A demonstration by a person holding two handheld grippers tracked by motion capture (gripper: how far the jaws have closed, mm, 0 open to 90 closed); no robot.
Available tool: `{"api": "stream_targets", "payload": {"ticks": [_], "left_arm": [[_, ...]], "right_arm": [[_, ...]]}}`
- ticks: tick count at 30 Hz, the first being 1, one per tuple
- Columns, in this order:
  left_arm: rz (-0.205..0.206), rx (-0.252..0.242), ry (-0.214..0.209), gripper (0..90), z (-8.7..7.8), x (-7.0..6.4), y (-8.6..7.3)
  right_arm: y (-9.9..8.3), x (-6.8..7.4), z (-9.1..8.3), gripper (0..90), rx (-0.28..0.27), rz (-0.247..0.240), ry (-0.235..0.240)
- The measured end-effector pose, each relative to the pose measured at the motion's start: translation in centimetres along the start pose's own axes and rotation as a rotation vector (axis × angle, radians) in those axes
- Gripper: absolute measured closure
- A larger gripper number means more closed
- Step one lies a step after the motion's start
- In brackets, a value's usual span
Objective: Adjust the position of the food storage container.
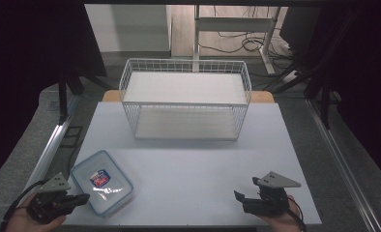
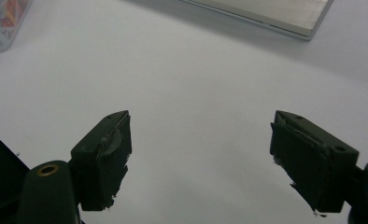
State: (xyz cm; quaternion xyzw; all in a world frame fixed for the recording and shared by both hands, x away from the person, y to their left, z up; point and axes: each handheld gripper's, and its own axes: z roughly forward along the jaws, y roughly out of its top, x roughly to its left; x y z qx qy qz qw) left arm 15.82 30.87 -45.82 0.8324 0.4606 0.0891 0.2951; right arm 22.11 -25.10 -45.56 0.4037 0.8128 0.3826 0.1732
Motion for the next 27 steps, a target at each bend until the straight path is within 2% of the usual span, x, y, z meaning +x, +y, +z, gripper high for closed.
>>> {"api": "stream_targets", "payload": {"ticks": [4,6,8,11,12,19,23,27], "left_arm": [[-0.018,0.013,-0.008,90.0,-0.1,0.3,-1.0],[-0.020,0.047,-0.012,90.0,0.2,0.3,-1.6],[-0.003,0.093,-0.006,90.0,1.3,-0.2,-1.9],[0.014,0.117,-0.015,90.0,2.1,-0.6,-1.8],[0.026,0.136,-0.002,90.0,2.8,-0.8,-1.6],[-0.004,0.112,-0.024,90.0,3.3,-0.9,-1.2],[-0.002,0.105,-0.063,90.0,4.1,-1.4,-0.5],[0.003,0.095,-0.078,90.0,4.8,-1.9,0.2]], "right_arm": [[0.0,0.0,0.1,20.9,0.002,0.000,0.000],[0.0,0.1,0.2,20.9,0.006,0.000,0.001],[0.0,0.2,0.3,20.9,0.013,-0.003,0.002],[0.0,0.2,0.3,20.9,0.013,-0.002,0.000],[0.0,0.2,0.3,20.9,0.014,-0.001,-0.001],[0.0,0.0,0.3,21.0,0.017,0.001,-0.007],[0.0,0.0,0.3,20.9,0.021,0.002,-0.009],[0.0,-0.1,0.3,20.9,0.023,0.004,-0.009]]}}
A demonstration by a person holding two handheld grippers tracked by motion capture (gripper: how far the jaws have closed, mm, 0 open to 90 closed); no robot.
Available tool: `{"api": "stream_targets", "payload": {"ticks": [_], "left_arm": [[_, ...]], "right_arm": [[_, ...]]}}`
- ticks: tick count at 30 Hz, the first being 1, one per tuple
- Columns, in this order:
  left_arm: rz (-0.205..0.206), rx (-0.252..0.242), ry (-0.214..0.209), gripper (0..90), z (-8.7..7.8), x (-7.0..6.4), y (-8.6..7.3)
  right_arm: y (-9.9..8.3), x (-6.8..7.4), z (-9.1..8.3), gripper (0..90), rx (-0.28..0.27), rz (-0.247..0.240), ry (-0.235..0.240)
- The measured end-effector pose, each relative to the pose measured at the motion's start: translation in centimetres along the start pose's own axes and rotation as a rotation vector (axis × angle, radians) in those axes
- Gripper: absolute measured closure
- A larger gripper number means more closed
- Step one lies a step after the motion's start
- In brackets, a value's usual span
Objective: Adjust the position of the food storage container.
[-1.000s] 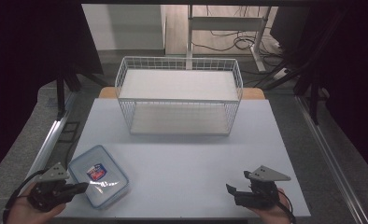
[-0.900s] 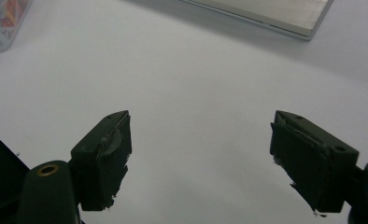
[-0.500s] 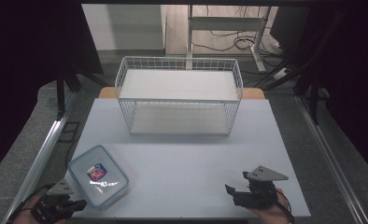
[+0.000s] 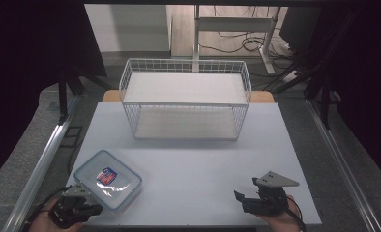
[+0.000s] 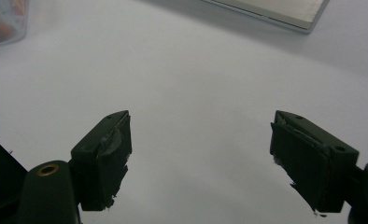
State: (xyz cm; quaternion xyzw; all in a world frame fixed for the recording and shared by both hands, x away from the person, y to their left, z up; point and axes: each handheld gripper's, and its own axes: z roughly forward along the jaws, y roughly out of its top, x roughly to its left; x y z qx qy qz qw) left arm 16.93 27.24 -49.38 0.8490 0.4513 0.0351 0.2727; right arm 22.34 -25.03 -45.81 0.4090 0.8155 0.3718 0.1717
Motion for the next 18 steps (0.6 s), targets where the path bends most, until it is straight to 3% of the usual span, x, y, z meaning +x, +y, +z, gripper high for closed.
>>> {"api": "stream_targets", "payload": {"ticks": [8,12,18], "left_arm": [[0.015,0.000,-0.027,90.0,1.5,-1.1,1.6],[0.046,0.020,-0.035,90.0,2.8,-1.9,2.5],[0.064,0.011,-0.039,90.0,3.2,-2.3,3.7]], "right_arm": [[-0.1,-0.2,0.0,20.9,0.005,0.003,-0.003],[-0.1,-0.2,0.0,20.9,0.005,0.001,-0.004],[-0.1,-0.4,-0.1,20.9,0.007,0.002,-0.008]]}}
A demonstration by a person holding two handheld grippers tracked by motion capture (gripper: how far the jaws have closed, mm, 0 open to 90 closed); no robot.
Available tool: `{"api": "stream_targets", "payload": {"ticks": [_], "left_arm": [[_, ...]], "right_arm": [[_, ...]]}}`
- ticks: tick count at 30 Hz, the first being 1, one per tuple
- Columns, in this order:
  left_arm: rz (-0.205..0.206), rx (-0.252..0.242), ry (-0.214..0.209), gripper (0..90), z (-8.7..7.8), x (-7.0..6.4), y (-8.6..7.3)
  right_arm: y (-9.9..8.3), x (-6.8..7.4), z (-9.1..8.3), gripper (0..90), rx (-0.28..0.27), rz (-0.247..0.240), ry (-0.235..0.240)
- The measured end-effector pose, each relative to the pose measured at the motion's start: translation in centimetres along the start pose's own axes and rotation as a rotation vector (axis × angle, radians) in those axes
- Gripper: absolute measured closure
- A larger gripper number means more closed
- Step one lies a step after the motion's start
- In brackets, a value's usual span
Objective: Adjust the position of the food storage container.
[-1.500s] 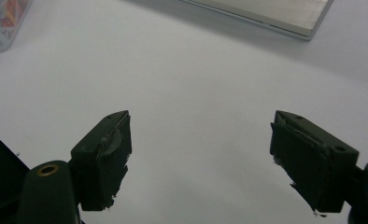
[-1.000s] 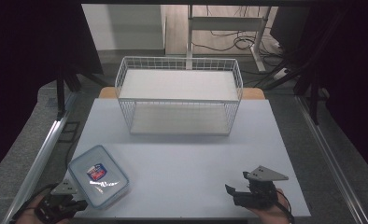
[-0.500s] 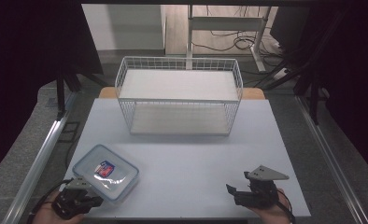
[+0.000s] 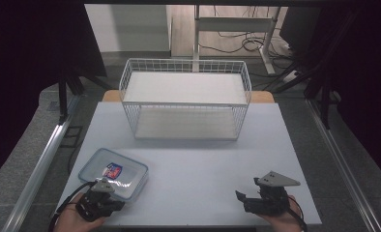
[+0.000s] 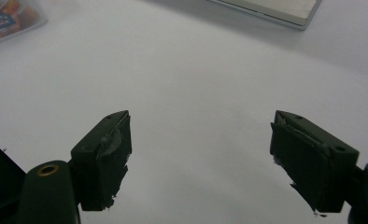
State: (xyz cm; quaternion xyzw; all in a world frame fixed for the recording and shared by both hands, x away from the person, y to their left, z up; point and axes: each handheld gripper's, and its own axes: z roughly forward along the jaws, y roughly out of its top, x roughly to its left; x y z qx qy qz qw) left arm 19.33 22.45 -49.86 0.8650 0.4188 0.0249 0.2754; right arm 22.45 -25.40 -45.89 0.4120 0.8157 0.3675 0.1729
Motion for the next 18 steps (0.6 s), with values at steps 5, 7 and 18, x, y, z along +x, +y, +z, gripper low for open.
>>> {"api": "stream_targets", "payload": {"ticks": [5,7,18], "left_arm": [[0.027,0.009,-0.003,90.0,1.2,-0.1,1.5],[0.029,0.010,-0.003,90.0,1.3,-0.1,1.7],[0.026,-0.004,-0.023,90.0,2.1,-0.2,3.2]], "right_arm": [[-0.1,-0.1,0.0,20.9,0.003,-0.002,-0.001],[-0.1,-0.1,-0.1,20.9,0.001,-0.002,-0.001],[-0.1,0.0,0.1,20.9,0.007,-0.006,-0.004]]}}
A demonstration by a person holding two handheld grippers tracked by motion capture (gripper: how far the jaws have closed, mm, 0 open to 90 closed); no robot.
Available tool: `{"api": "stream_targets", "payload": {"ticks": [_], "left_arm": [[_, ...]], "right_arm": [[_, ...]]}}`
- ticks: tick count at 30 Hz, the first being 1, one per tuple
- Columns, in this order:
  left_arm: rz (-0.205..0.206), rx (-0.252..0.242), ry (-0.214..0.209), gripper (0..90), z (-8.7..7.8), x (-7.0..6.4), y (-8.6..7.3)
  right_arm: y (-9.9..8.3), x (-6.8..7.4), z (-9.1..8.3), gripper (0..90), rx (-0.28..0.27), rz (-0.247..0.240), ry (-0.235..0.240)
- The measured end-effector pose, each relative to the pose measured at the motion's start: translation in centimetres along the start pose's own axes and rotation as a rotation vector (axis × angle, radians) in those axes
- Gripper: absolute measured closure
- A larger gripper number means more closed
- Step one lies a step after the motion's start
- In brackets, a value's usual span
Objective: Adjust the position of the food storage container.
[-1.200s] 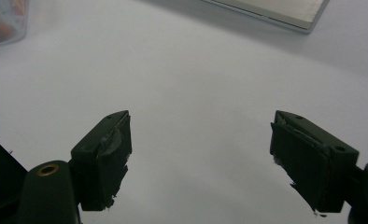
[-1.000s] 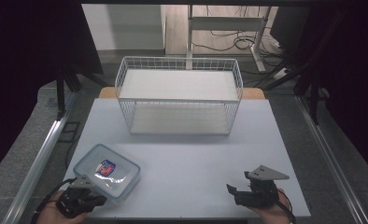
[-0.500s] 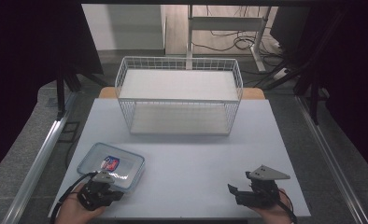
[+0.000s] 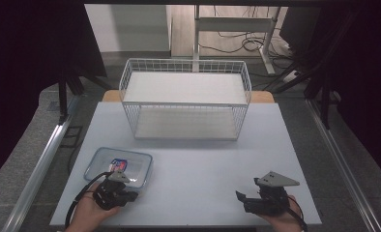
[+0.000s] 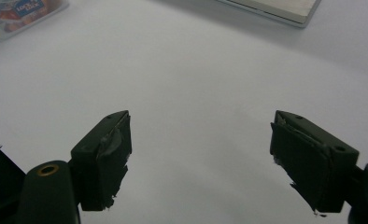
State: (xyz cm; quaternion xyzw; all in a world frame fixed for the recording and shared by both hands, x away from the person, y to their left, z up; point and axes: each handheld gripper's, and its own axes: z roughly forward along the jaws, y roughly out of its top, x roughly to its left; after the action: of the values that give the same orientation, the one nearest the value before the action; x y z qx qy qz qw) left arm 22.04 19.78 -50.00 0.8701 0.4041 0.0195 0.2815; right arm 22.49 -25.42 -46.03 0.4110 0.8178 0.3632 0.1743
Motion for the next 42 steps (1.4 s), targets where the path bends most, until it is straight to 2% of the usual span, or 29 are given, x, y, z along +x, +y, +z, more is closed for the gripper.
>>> {"api": "stream_targets", "payload": {"ticks": [4,5,9,10,11,12,14,15,18,19,20,23,25,26,27,28,30,32,33,37,42], "left_arm": [[0.006,-0.015,0.004,90.0,-1.2,-0.2,-0.4],[-0.001,-0.021,0.016,90.0,-2.2,0.1,-0.8],[-0.055,-0.069,0.045,90.0,-5.3,2.0,-1.8],[-0.055,-0.069,0.045,90.0,-5.3,2.0,-1.8],[-0.097,-0.116,0.069,90.0,-7.0,3.2,-2.2],[-0.097,-0.116,0.069,90.0,-7.0,3.2,-2.2],[-0.118,-0.146,0.104,90.0,-8.4,4.5,-2.5],[-0.144,-0.162,0.147,90.0,-9.3,5.8,-2.7],[-0.193,-0.176,0.180,90.0,-10.1,8.1,-2.9],[-0.193,-0.176,0.180,90.0,-10.1,8.1,-2.9],[-0.218,-0.179,0.196,90.0,-10.2,9.6,-2.9],[-0.237,-0.169,0.210,90.0,-9.9,11.3,-2.9],[-0.247,-0.150,0.219,90.0,-9.5,12.2,-2.7],[-0.247,-0.150,0.219,90.0,-9.5,12.2,-2.7],[-0.255,-0.135,0.222,90.0,-9.1,12.9,-2.6],[-0.255,-0.135,0.222,90.0,-9.1,12.9,-2.6],[-0.280,-0.120,0.219,90.0,-8.3,14.1,-2.5],[-0.293,-0.115,0.216,90.0,-8.0,14.5,-2.6],[-0.308,-0.096,0.208,90.0,-7.4,15.2,-2.7],[-0.328,-0.067,0.205,90.0,-6.2,16.0,-3.0],[-0.332,-0.043,0.203,90.0,-4.9,16.0,-3.4]], "right_arm": [[0.0,0.0,-0.1,20.9,-0.002,0.009,0.007],[0.0,0.0,0.0,20.9,-0.005,0.020,0.024],[0.0,0.0,0.1,20.9,0.000,0.015,0.022],[0.0,0.0,0.1,20.9,0.000,0.015,0.022],[0.0,-0.1,0.1,20.9,0.003,0.016,0.018],[0.0,-0.1,0.1,20.9,0.003,0.016,0.018],[0.0,-0.1,0.2,20.9,0.003,0.018,0.014],[0.0,0.0,0.2,20.9,0.003,0.015,0.015],[0.0,0.1,0.3,20.9,0.007,0.010,0.013],[0.0,0.1,0.3,20.9,0.007,0.010,0.013],[0.0,0.1,0.3,20.9,0.010,0.005,0.013],[0.0,0.0,0.4,20.9,0.010,0.015,0.015],[0.0,-0.1,0.4,20.9,0.009,0.029,0.029],[0.0,-0.1,0.4,20.9,0.009,0.029,0.029],[0.0,-0.1,0.4,20.9,0.010,0.028,0.027],[0.0,-0.1,0.4,20.9,0.010,0.028,0.027],[-0.1,0.0,0.4,20.9,0.012,0.025,0.025],[-0.1,0.0,0.4,20.9,0.012,0.024,0.023],[-0.1,0.0,0.4,20.9,0.014,0.024,0.022],[-0.1,0.0,0.5,20.9,0.017,0.022,0.020],[-0.1,-0.1,0.6,20.9,0.019,0.022,0.021]]}}
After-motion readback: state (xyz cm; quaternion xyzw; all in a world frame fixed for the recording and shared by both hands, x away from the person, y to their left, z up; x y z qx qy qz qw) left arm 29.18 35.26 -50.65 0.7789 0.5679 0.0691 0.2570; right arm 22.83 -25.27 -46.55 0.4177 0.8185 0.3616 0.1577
